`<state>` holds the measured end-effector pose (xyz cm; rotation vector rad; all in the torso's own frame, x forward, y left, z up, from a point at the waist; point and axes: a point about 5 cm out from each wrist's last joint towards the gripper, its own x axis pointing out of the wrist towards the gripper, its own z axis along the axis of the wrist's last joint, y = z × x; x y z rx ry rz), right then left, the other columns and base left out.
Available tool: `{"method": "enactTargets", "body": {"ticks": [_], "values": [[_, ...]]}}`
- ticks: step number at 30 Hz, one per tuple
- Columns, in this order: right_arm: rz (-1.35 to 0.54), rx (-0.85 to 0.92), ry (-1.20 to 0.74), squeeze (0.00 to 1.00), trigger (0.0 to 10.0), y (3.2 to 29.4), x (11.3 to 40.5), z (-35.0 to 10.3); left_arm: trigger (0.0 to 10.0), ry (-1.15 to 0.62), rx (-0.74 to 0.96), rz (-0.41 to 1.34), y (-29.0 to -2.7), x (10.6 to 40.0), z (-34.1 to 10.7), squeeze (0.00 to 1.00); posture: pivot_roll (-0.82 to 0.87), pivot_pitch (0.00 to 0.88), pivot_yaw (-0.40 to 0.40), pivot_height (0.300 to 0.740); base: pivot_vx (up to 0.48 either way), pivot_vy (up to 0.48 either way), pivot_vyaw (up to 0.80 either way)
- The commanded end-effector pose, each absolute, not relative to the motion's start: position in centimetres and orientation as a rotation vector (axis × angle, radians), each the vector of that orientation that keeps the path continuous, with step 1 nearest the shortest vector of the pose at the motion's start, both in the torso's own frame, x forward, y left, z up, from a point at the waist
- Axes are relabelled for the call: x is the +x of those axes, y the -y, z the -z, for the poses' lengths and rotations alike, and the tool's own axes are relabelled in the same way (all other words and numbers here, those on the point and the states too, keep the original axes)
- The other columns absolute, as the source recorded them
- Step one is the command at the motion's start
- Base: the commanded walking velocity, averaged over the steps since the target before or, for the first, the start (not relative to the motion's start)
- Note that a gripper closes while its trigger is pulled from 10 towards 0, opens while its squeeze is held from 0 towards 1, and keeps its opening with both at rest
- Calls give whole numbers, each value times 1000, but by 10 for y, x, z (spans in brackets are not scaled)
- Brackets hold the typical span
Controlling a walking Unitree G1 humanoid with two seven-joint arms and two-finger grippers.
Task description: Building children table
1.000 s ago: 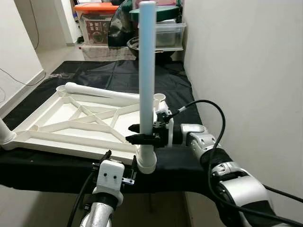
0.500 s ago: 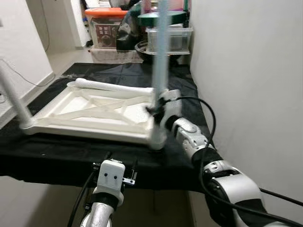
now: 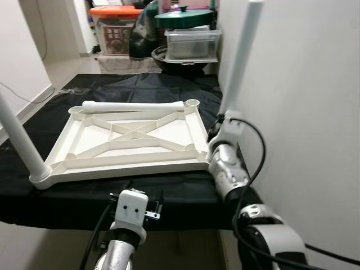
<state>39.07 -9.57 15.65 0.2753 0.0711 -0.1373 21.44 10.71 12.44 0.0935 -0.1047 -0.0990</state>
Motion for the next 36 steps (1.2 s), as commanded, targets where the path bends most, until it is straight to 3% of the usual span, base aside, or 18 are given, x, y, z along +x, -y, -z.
{"method": "enactTargets", "body": {"ticks": [1,2,3,5,7,8,11,16,19,24,25,26,27,28,29,31,34,36], "values": [[16,290,-7,1000,10000,83,392,-167,10000,86,100,100,-108,214,-119,0,83,0,-11,740,0,0,0],[16,290,-7,1000,10000,83,392,-167,10000,86,100,100,-108,214,-119,0,83,0,-11,740,0,0,0],[-94,337,11,0,10000,78,393,-171,10000,86,99,100,-108,214,-119,0,82,0,-16,740,0,0,0],[-94,337,11,0,10000,78,393,-171,10000,86,99,100,-108,214,-119,0,82,0,-16,740,0,0,0],[-394,371,59,0,10000,77,394,-181,10000,86,99,100,-107,214,-119,0,82,0,-16,740,0,0,0],[-394,371,59,0,10000,77,394,-181,10000,86,99,100,-107,214,-119,0,82,0,-16,740,0,0,0],[-772,378,23,0,10000,83,388,-185,10000,84,99,101,-108,214,-118,0,82,0,-11,740,0,0,0],[-1018,326,-20,0,10000,86,380,-186,10000,84,100,103,-108,214,-118,0,81,0,-7,740,0,0,0],[-1308,197,-96,0,10000,78,365,-177,10000,86,99,104,-108,214,-118,0,81,0,-7,740,0,0,0],[-1448,109,-146,0,10000,67,357,-169,10000,88,98,105,-108,213,-118,0,90,0,-10,740,0,0,0],[-1471,89,-159,0,4588,62,355,-167,10000,87,97,104,-108,213,-118,0,92,0,-14,740,0,0,0],[-1493,77,-170,0,4588,58,354,-165,10000,87,97,104,-107,212,-117,0,92,0,-14,740,0,0,0],[-1463,52,-167,0,0,53,355,-164,10000,86,97,103,-107,212,-117,0,90,0,-13,740,0,0,0],[-1463,52,-167,0,0,53,355,-164,10000,86,97,103,-107,212,-117,0,90,0,-13,740,0,0,0],[-1332,28,-140,0,0,47,361,-164,10000,85,96,102,-107,212,-117,0,90,0,-13,740,0,0,0],[-1332,28,-140,0,0,47,361,-164,10000,85,96,102,-107,212,-117,0,90,0,-13,740,0,0,0],[-1023,24,-103,0,0,51,377,-167,10000,83,95,102,-107,211,-116,0,90,0,-16,740,0,0,0],[-940,30,-94,0,0,55,381,-168,10000,82,94,102,-107,211,-116,0,90,0,-16,740,0,0,0]]}}
